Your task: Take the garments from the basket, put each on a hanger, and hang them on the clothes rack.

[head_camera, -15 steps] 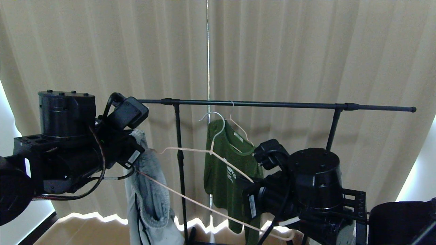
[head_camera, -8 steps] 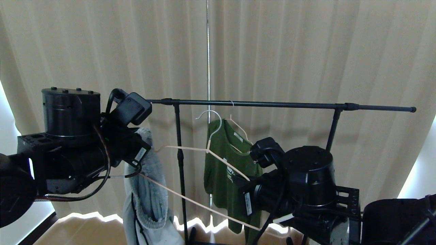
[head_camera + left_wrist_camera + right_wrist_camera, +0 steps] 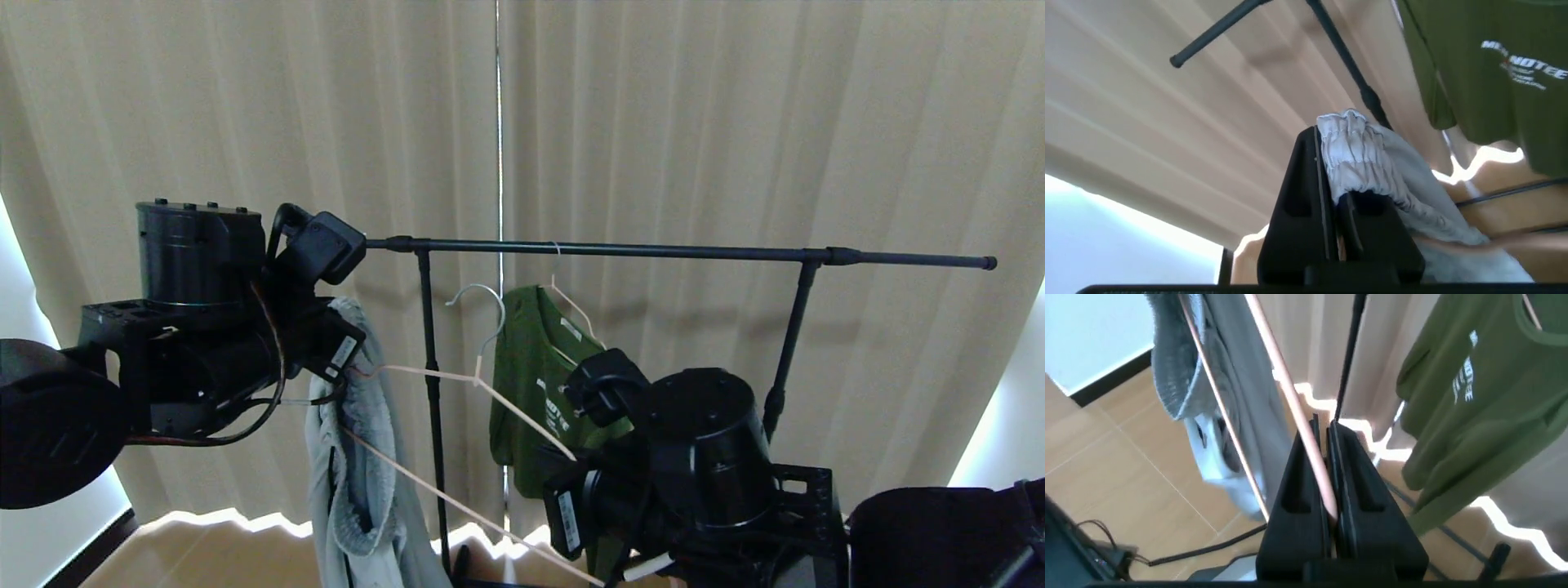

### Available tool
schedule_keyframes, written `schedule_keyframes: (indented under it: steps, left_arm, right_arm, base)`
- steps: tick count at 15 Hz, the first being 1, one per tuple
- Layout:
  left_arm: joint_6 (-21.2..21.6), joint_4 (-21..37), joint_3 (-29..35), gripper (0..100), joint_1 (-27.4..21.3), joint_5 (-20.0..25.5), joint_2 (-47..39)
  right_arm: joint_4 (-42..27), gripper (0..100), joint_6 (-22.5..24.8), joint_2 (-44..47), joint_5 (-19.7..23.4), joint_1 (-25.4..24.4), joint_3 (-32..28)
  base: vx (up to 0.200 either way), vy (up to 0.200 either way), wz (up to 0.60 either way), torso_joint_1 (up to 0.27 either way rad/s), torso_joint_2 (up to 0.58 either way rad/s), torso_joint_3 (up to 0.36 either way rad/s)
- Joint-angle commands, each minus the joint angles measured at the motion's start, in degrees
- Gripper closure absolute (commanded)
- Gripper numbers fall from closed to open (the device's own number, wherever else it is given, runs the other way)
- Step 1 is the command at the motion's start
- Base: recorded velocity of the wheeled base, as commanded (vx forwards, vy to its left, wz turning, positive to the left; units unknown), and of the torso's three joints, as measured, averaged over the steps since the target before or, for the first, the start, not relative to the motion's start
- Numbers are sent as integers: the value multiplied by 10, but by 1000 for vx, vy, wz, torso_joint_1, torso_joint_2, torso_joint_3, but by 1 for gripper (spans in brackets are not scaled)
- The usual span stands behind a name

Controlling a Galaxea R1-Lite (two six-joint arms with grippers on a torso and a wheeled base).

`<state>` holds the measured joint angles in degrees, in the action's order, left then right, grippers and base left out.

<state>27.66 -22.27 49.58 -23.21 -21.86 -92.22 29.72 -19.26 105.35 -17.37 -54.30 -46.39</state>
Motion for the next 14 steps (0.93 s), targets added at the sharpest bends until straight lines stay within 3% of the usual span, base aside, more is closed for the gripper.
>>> schedule_keyframes:
  steps: [1,9,14]
  left_arm:
    - [1,-1,-1,100,1,-6,0]
    - [12,1,-28,100,-12,-5,19]
    - [5,0,-27,100,-68,-5,27]
  right_arm:
    - [-11,100,-9,26,-23,24,-27]
    - [-2,100,-15,46,-55,69,-58]
    - [-1,100,-16,71,-58,66,-103]
  base:
    - [0,0,0,0,0,0]
    - [0,0,0,0,0,0]
    - [0,0,0,0,0,0]
